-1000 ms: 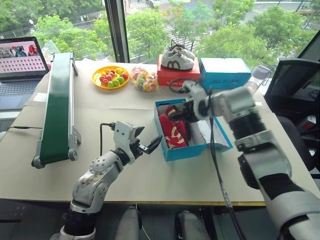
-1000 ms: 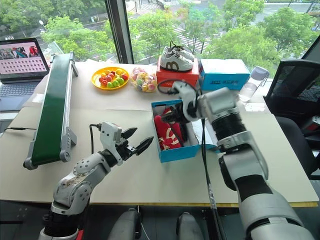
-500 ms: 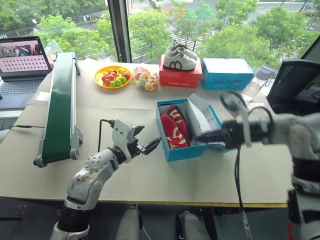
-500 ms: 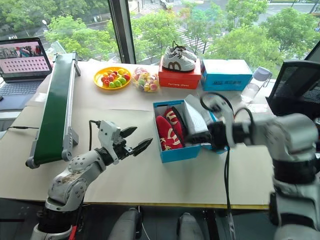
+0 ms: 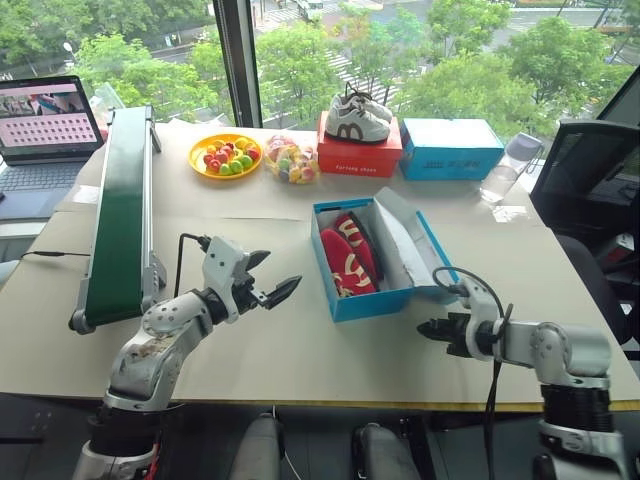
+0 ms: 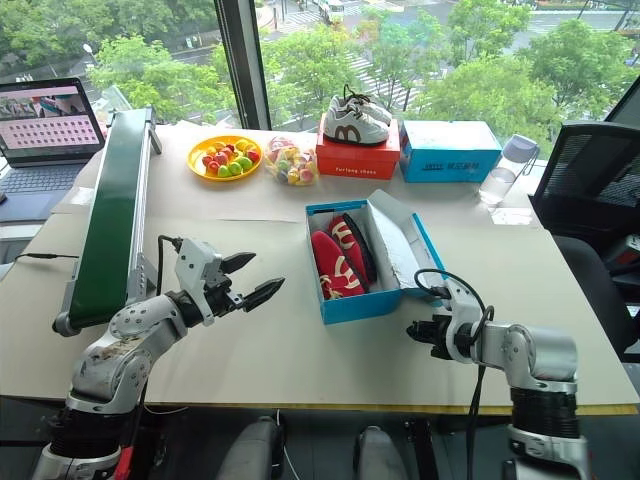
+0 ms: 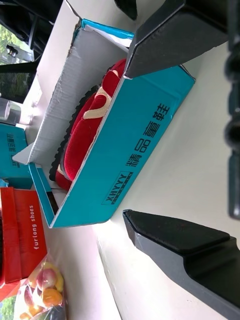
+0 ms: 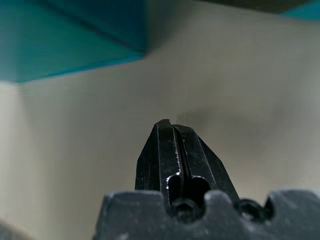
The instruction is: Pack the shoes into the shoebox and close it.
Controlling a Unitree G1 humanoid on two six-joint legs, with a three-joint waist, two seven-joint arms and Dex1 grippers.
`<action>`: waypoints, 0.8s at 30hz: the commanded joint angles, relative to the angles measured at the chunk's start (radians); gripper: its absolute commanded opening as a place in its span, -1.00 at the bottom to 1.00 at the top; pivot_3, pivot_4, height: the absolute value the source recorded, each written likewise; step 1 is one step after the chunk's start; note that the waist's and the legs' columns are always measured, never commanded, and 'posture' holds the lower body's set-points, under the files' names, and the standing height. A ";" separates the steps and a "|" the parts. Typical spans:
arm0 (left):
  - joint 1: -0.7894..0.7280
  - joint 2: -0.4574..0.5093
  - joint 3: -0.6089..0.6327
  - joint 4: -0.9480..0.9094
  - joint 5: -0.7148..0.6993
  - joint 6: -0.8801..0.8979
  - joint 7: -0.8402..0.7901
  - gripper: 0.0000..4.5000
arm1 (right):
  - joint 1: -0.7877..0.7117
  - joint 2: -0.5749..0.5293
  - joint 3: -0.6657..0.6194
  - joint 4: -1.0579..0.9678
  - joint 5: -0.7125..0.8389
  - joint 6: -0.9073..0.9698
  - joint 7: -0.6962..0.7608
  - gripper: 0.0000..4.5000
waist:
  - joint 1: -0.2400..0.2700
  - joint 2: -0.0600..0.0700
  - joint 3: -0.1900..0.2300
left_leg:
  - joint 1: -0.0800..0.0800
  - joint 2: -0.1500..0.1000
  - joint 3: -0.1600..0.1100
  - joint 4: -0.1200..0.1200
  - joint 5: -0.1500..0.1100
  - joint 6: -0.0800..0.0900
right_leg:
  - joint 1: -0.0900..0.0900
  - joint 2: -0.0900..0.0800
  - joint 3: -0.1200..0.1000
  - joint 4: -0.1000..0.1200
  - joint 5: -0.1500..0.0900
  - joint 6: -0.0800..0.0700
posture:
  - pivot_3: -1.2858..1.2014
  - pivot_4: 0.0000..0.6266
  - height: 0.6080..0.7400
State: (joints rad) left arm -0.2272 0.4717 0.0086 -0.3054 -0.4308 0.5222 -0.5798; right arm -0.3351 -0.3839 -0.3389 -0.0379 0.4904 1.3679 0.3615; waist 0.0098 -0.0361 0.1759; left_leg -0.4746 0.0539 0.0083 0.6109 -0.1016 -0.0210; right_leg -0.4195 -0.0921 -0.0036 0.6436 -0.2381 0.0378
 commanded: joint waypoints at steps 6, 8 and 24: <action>0.026 0.054 0.012 -0.083 -0.045 0.002 -0.099 1.00 | -0.078 0.229 -0.291 0.169 -0.013 -0.306 -0.308 -0.99 | -0.013 -0.002 -0.004 | 0.010 0.001 0.001 -0.001 -0.005 -0.008 | 0.011 0.000 0.000 -0.006 -0.003 0.000 | 0.03 -0.52 1.00; 0.037 0.104 0.022 -0.102 -0.062 0.028 -0.140 1.00 | -0.099 0.274 -0.328 0.183 0.021 -0.353 -0.334 -0.99 | -0.014 0.001 -0.005 | 0.014 0.003 0.002 -0.004 -0.006 -0.009 | 0.013 0.000 -0.002 -0.013 0.000 -0.001 | 0.03 -0.52 1.00; 0.050 0.231 0.095 -0.103 -0.097 0.065 -0.199 1.00 | -0.194 0.466 -0.500 0.178 0.454 -0.688 -0.315 -0.99 | -0.032 0.010 -0.005 | 0.014 0.013 0.017 -0.010 -0.005 -0.008 | 0.011 0.002 0.001 -0.015 0.001 -0.003 | 0.03 -0.52 1.00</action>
State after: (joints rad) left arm -0.1764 0.6991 0.0780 -0.3803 -0.5144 0.5907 -0.7769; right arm -0.4971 0.0835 -0.8343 0.2058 0.8525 0.7061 0.0146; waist -0.0218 -0.0259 0.1710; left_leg -0.4607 0.0669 0.0261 0.6002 -0.1066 -0.0291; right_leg -0.4094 -0.0901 -0.0024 0.6289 -0.2371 0.0345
